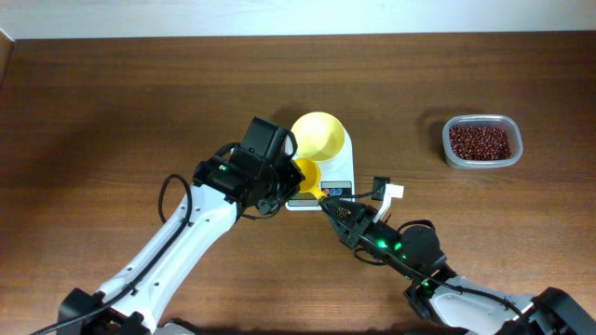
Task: Scoop item into bowl and weigh 50g on scale
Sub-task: 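Close the right gripper on the scoop handle and release the left gripper, then carry the scoop with the right gripper toward the red bean tub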
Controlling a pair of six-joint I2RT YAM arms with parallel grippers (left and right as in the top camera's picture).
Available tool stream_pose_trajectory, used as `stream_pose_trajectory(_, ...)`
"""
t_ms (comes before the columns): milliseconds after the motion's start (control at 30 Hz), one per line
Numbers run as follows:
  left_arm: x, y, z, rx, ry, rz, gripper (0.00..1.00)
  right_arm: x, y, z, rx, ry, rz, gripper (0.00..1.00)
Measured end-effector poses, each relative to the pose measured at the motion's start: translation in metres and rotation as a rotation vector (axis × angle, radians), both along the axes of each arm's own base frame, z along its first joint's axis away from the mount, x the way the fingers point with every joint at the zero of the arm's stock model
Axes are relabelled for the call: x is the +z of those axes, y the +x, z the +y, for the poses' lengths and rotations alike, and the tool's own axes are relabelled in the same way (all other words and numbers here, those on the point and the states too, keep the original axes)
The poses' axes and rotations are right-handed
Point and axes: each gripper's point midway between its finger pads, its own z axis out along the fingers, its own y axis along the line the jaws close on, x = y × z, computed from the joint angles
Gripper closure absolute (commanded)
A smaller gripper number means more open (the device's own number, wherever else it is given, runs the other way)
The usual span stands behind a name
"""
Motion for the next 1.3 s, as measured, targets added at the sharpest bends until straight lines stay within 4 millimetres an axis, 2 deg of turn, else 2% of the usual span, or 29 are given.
stream_pose_trajectory(133, -0.001, -0.001, 0.000, 0.000, 0.002, 0.004, 1.00, 0.000, 0.000, 0.000, 0.000, 0.000, 0.001, 0.96)
stream_pose_trajectory(167, -0.001, -0.001, 0.001, 0.001, 0.003, 0.006, 0.96, 0.000, 0.000, 0.000, 0.001, 0.000, 0.001, 0.96)
stream_pose_trajectory(200, -0.001, -0.001, 0.001, 0.002, 0.003, 0.008, 0.87, 0.000, 0.000, 0.000, 0.001, 0.000, 0.001, 0.96)
stream_pose_trajectory(233, -0.001, -0.002, 0.001, 0.003, 0.004, 0.009, 0.66, 0.000, 0.000, 0.000, 0.001, -0.001, 0.002, 0.96)
stream_pose_trajectory(267, -0.001, -0.002, 0.002, 0.001, 0.008, 0.009, 0.55, 0.000, 0.000, 0.000, 0.002, 0.001, 0.000, 0.96)
stream_pose_trajectory(433, 0.004, 0.009, 0.012, -0.008, 0.038, -0.034, 0.42, 0.002, 0.000, 0.000, 0.003, -0.024, -0.045, 0.96)
stream_pose_trajectory(467, 0.008, 0.012, 0.014, -0.015, 0.042, -0.052, 0.36, 0.003, 0.000, 0.000, 0.003, -0.045, -0.077, 0.96)
stream_pose_trajectory(500, 0.020, 0.018, 0.017, -0.036, 0.043, -0.097, 0.33, 0.004, 0.001, 0.000, 0.002, -0.050, -0.088, 0.96)
stream_pose_trajectory(600, 0.040, 0.019, 0.022, -0.079, 0.065, -0.187, 0.25, 0.007, 0.002, 0.000, 0.001, -0.074, -0.137, 0.96)
stream_pose_trajectory(667, 0.070, 0.022, 0.034, -0.102, 0.112, -0.313, 0.08, 0.011, 0.006, -0.005, -0.014, -0.083, -0.163, 0.96)
stream_pose_trajectory(700, 0.074, 0.022, 0.037, -0.103, 0.125, -0.334, 0.02, 0.014, 0.009, -0.009, -0.028, -0.084, -0.175, 0.96)
stream_pose_trajectory(800, 0.090, 0.023, 0.051, -0.076, 0.183, -0.403, 0.01, 0.022, 0.018, -0.024, -0.076, -0.096, -0.202, 0.96)
stream_pose_trajectory(967, 0.090, 0.025, 0.059, -0.062, 0.225, -0.414, 0.01, 0.009, 0.037, -0.043, -0.084, -0.220, -0.109, 0.96)
stream_pose_trajectory(1067, 0.086, 0.022, 0.061, -0.064, 0.237, -0.393, 0.01, 0.016, 0.042, -0.051, -0.084, -0.285, -0.060, 0.96)
stream_pose_trajectory(1133, 0.086, 0.021, 0.062, -0.062, 0.243, -0.390, 0.01, 0.037, 0.041, -0.059, -0.089, -0.316, -0.079, 0.96)
stream_pose_trajectory(1200, 0.085, 0.021, 0.065, -0.056, 0.256, -0.388, 0.01, 0.070, 0.039, -0.069, -0.120, -0.300, -0.158, 0.96)
stream_pose_trajectory(1300, 0.084, 0.021, 0.066, -0.055, 0.261, -0.385, 0.01, 0.097, 0.030, -0.087, -0.173, -0.290, -0.225, 0.96)
